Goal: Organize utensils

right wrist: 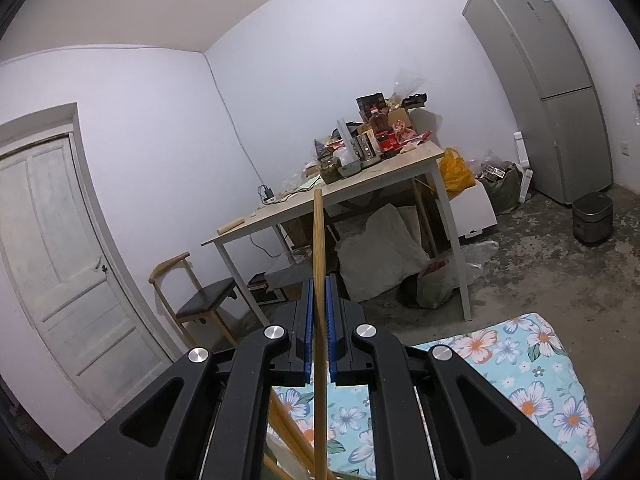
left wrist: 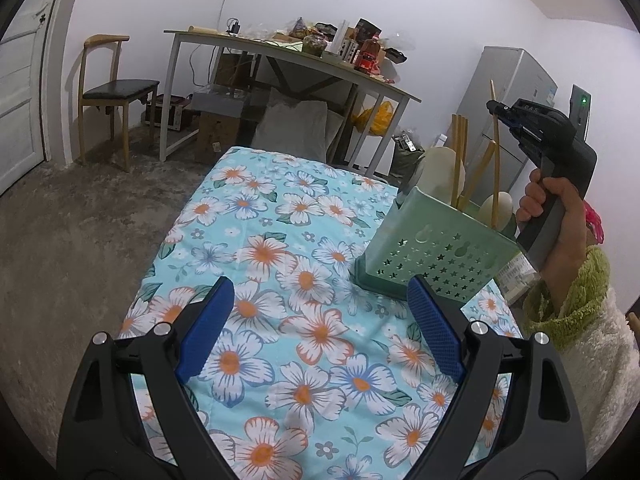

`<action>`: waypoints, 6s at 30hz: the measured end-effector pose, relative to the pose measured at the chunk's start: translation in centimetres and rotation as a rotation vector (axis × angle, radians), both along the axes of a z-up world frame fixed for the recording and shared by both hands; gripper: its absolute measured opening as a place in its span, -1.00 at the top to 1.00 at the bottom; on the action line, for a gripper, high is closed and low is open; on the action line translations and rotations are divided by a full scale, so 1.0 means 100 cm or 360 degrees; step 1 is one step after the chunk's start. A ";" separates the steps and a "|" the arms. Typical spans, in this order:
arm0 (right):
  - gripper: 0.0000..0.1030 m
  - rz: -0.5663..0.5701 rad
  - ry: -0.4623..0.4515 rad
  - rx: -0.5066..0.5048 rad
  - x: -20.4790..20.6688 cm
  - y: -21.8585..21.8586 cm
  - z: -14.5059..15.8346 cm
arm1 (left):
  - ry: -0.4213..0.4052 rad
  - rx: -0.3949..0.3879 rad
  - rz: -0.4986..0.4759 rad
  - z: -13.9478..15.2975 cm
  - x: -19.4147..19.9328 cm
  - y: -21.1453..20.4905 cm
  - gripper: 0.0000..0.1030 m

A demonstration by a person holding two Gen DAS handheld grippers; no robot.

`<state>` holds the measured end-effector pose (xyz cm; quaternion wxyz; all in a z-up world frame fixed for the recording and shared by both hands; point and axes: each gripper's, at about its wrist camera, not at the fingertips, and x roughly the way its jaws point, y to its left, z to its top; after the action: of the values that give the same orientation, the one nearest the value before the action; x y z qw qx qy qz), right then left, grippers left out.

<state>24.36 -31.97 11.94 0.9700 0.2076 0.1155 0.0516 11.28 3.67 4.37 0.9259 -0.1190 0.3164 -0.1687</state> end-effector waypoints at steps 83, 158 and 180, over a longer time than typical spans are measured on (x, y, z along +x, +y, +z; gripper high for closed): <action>-0.88 -0.0499 0.0753 -0.0639 -0.221 0.034 -0.053 | -0.0198 0.0597 0.0136 0.068 -0.021 -0.105 -0.84; -0.88 -0.0523 0.0920 -0.0568 -0.210 0.022 -0.076 | 0.0150 0.0667 0.0056 0.030 -0.006 -0.096 -0.84; -0.88 -0.0514 0.0927 -0.0568 -0.210 0.022 -0.077 | 0.0156 0.0664 0.0047 0.029 -0.007 -0.097 -0.84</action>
<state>3.35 -29.73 4.22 0.9130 0.0569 0.3595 -0.1841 10.58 -6.00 7.28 0.9164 0.0626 0.3873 -0.0799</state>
